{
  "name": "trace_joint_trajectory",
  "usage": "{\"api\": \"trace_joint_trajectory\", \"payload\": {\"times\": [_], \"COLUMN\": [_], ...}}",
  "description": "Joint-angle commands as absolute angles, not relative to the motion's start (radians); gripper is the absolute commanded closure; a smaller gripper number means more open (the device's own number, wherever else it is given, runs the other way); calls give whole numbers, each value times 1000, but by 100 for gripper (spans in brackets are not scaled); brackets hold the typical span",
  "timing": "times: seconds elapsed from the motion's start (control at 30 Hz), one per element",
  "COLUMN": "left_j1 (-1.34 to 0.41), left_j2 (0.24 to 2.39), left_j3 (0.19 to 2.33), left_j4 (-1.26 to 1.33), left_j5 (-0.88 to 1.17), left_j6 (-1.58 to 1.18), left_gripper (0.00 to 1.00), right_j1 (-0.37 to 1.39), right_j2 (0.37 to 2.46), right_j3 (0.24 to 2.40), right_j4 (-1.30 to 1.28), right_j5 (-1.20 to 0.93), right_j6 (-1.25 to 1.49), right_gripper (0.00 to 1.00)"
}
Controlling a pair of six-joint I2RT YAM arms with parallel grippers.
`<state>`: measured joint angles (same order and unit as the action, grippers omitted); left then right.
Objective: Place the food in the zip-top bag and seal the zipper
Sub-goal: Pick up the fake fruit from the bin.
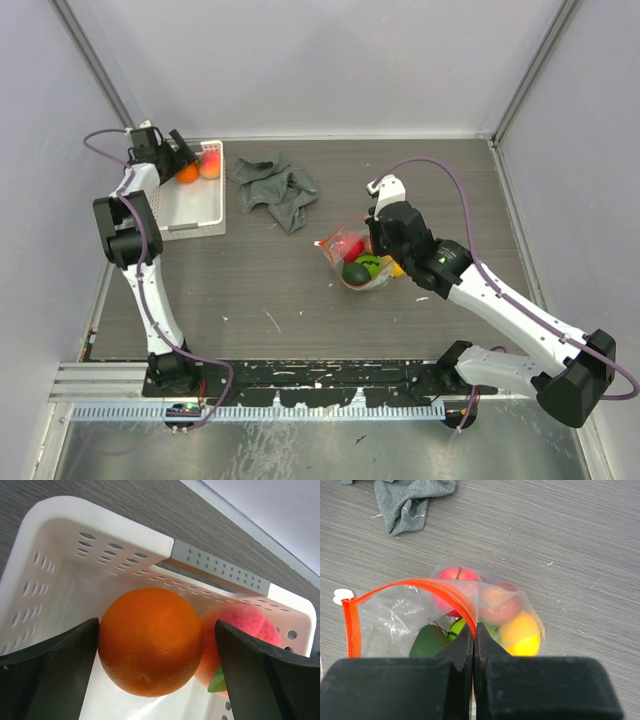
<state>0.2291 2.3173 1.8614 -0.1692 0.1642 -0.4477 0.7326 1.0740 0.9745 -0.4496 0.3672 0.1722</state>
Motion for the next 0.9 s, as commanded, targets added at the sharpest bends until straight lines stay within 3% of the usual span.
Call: {"api": "trace_joint_trajectory", "payload": {"times": [0.0,0.23,0.6,0.87], "left_j1": [235,236,236,235], "left_j2": [2354,2333,2210,2074], "left_j3": [1927,1877,1747,1637], "left_j4": [-136,-118,-70,-71], "left_j5": [198,223,238,204], "left_j6": [-472,-468,-459,-464], "left_gripper": [3,12,43,49], "right_j1": [731,732,731,731], "right_j2": [1082,1084,1064,1056], "right_j3": [1017,1012,1003,995], "right_j4": [-425,-422,-418,-407], "right_j5": [363,363,354,357], "right_j6": [176,177,184,175], "right_gripper": [99,99,99,99]}}
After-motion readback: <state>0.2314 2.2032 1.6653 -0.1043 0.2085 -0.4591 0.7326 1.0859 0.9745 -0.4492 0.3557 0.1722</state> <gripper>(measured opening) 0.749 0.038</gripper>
